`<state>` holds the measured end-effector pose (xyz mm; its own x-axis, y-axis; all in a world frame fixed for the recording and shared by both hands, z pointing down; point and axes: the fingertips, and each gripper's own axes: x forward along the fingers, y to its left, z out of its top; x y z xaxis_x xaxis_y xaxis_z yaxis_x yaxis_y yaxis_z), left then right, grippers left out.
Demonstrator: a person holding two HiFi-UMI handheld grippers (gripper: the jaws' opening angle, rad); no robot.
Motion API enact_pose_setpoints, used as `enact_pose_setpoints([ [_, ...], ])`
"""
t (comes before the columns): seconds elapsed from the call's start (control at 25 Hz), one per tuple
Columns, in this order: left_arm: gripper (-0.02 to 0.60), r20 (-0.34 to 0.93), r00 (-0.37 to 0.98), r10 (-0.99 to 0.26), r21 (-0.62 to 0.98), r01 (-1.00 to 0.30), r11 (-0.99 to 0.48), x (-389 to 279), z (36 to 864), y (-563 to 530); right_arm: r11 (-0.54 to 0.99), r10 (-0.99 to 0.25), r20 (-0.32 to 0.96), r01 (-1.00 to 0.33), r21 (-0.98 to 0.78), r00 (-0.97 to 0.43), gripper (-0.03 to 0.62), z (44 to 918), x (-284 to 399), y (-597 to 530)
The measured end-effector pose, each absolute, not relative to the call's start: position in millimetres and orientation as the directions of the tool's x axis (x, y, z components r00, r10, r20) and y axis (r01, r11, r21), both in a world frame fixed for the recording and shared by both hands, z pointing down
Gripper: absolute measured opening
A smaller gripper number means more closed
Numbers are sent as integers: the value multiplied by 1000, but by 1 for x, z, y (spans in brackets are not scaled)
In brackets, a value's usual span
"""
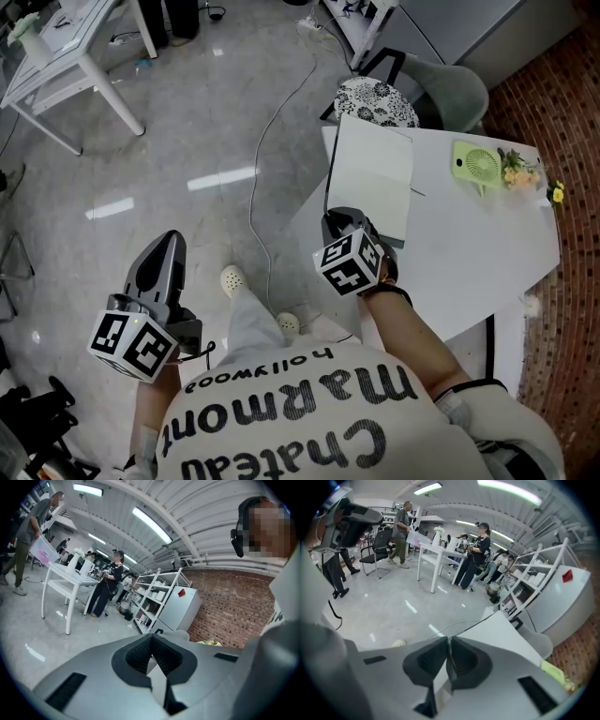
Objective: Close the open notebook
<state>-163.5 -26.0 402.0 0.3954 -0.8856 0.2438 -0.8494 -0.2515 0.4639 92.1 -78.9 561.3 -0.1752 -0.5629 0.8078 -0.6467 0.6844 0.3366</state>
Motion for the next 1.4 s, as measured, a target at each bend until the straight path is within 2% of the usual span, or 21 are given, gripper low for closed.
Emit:
enact_pose_setpoints([
  [0.56,2,228,446,-866,460,-833,-308,-146,392,-51,641,-572,794,-716,276,-206,28,520,105,-92],
  [1.04,2,205,522,-828,453,-801,-392,-146,376,-112,660,-488,851,-721,213,-195,28,497,108,-111],
  [1.4,2,176,572,-801,442,-773,-455,-146,362,-155,624,-499,852,-748,227,-158,26,477,113,-137],
])
